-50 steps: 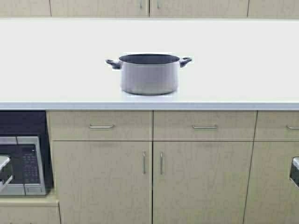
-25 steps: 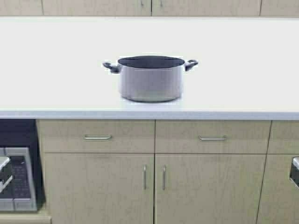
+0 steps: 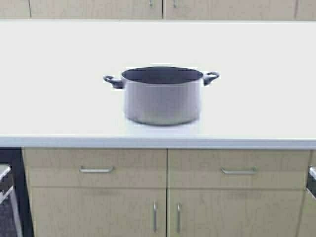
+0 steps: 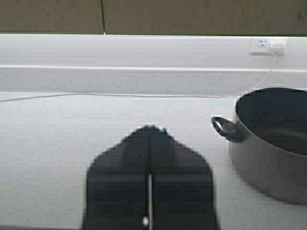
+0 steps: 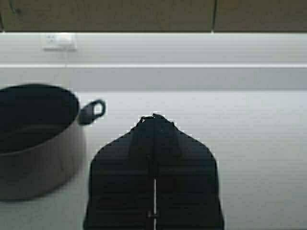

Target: Open the cabinet, put the pot inside, then close it

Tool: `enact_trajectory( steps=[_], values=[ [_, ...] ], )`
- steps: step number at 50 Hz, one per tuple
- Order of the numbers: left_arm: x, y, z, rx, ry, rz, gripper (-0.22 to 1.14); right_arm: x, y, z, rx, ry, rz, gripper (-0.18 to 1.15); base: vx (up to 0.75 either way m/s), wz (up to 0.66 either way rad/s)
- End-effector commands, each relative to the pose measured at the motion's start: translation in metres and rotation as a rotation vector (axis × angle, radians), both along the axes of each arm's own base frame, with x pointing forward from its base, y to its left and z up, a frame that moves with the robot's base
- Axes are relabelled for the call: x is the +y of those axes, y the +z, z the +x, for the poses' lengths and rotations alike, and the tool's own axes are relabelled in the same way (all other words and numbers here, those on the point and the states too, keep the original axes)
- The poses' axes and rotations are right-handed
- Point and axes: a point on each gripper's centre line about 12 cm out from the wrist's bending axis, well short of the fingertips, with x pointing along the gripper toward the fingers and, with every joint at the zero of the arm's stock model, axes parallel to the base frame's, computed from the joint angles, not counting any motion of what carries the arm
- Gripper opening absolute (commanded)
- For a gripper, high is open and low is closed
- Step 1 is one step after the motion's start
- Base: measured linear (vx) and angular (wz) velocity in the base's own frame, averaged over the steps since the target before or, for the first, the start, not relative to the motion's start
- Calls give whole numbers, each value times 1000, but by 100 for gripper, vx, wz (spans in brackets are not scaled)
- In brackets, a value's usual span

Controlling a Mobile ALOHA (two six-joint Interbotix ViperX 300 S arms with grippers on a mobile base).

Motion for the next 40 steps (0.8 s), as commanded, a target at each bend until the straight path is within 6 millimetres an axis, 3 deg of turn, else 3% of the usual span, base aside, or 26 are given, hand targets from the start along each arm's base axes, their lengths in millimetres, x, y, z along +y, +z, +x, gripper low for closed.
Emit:
enact_trajectory(
  steps=[1,40],
  values=[
    [0,2,5,1,1,3,3,0,4,2,-6,1,0,6,42,10],
    [0,-5,-5,-3,1,-25,3,0,2,4,25,1,-2,6,34,-2]
  ],
)
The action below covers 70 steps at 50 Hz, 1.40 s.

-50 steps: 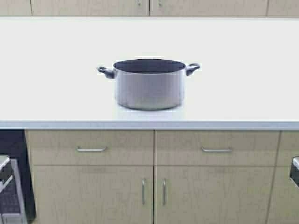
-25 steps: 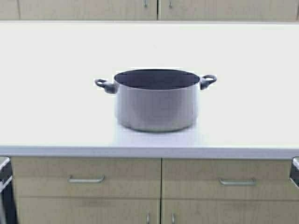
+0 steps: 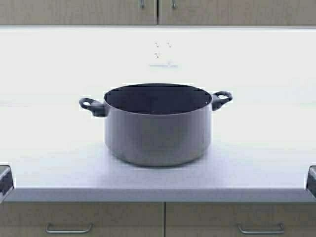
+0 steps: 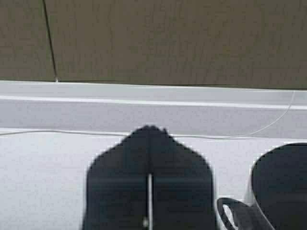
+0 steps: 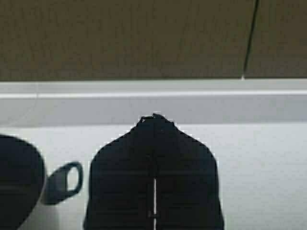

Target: Open the cabinet, put the pot inside, then close it

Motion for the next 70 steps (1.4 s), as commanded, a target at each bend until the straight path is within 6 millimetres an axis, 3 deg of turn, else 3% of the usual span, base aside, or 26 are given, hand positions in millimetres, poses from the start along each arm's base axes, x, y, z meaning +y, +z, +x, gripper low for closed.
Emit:
enact_trajectory(
  steps=[1,5,9,12,13,16,18,21,24,28,35,43,53,61,70],
  values=[
    [0,3,1,-11,2,-2,3,0,6,2,-9,1,0,6,23,3],
    [-1,1,0,-6,-3,-2,5,2,7,3,-9,7,18,9,21,4],
    [-9,2,-2,8,-48,-11,16,15,4,4,12,69,30,27,17,3],
    [-24,3,-3,57,-124,-14,37,32,0,3,60,150,21,54,13,3],
    [-30,3,-4,77,-156,-19,46,42,0,2,84,198,15,70,11,3],
    [-51,5,-8,131,-264,-22,77,64,4,-3,103,302,9,100,10,2],
    [-65,9,-11,143,-339,-20,98,79,7,-6,101,372,3,111,9,1],
    [-84,14,-16,130,-436,-18,112,98,16,-11,73,464,4,108,7,2],
    [-99,18,-17,117,-507,-14,104,114,24,-13,46,529,13,101,6,3],
    [-118,18,-13,105,-572,-13,99,132,31,-8,26,586,20,103,4,4],
    [-153,9,10,82,-635,-12,101,163,35,11,-11,641,29,103,2,3],
    [-186,13,41,2,-660,-18,101,185,44,40,-95,639,32,103,0,1],
    [-229,17,82,-67,-612,-62,101,207,49,89,-141,503,105,103,0,0],
    [-261,2,116,-115,-456,-79,101,225,45,118,-186,294,104,103,0,0],
    [-272,-11,150,-205,-213,-98,101,241,32,144,-140,149,98,103,0,0]
  ],
)
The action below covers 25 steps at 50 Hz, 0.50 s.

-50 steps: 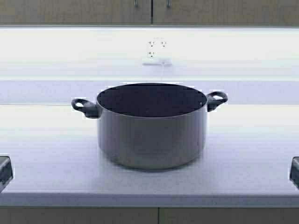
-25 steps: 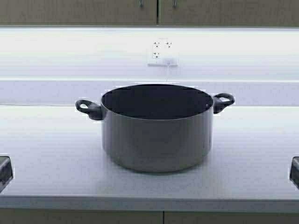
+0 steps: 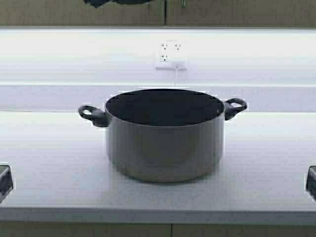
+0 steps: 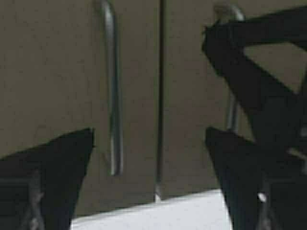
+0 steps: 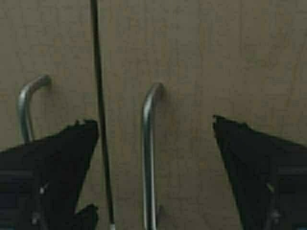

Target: Open the cabinet, put the pot inside, then close it

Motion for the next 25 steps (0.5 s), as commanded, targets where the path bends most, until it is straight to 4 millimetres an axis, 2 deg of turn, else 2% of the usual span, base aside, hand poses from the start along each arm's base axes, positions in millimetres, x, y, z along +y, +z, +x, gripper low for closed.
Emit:
enact_trajectory(
  steps=[1,13,17,19,21,25],
  values=[
    [-6,6,22,-66,136,-81,101,9,4,16,10,-66,46,103,0,0],
    [-14,-1,33,-71,146,-85,99,19,-2,27,15,-66,52,102,0,0],
    [-12,0,36,-73,154,-85,90,21,-1,31,8,-70,43,101,-1,0],
    [-12,1,38,-70,155,-87,80,23,-2,32,10,-71,42,96,-2,-1],
    [-11,1,40,-65,155,-87,63,24,-1,34,8,-71,47,88,-1,-1],
    [-14,2,41,-47,142,-85,12,26,0,36,9,-72,55,59,-1,-1]
  ],
)
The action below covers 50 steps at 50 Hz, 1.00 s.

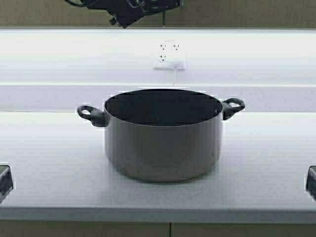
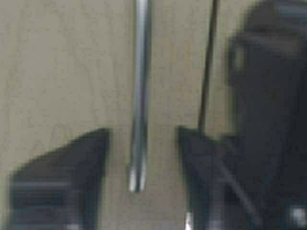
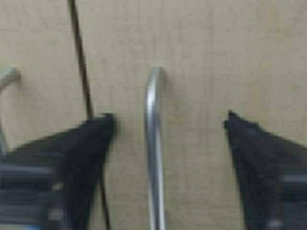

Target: Open the cabinet, put the pot inside, then close it

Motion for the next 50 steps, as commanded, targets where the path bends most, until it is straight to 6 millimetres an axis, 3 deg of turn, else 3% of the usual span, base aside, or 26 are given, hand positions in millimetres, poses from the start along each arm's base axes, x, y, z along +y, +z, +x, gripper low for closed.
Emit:
enact_trajectory(
  steps=[1,3,4,6,8,11,16,27,39,50],
  values=[
    [-2,20,10,-13,-8,-32,1,4,15,8,-25,-2,37,49,-1,-1],
    [-4,21,11,-7,-15,-35,-18,5,15,8,-22,0,40,26,-1,-1],
    [-5,20,11,-3,-17,-34,-20,4,15,8,-20,-1,40,15,-1,-1],
    [-5,20,12,-3,-19,-35,-15,4,16,7,-19,1,42,-3,-2,-1],
    [-6,21,12,0,-21,-35,-3,3,17,7,-19,-1,44,-11,-2,0],
    [-5,20,11,4,-23,-31,11,2,20,5,-17,-1,54,-4,-1,2],
    [-2,20,8,9,-23,-28,6,-2,23,-1,-11,10,54,13,-1,2],
    [6,26,-7,23,-44,-24,3,-17,25,-19,0,23,27,7,0,3],
    [10,29,-68,45,-154,12,3,-32,16,-75,91,158,-2,7,3,2],
    [45,23,-109,121,-222,47,3,-51,11,-113,172,288,-30,7,2,1]
  ],
)
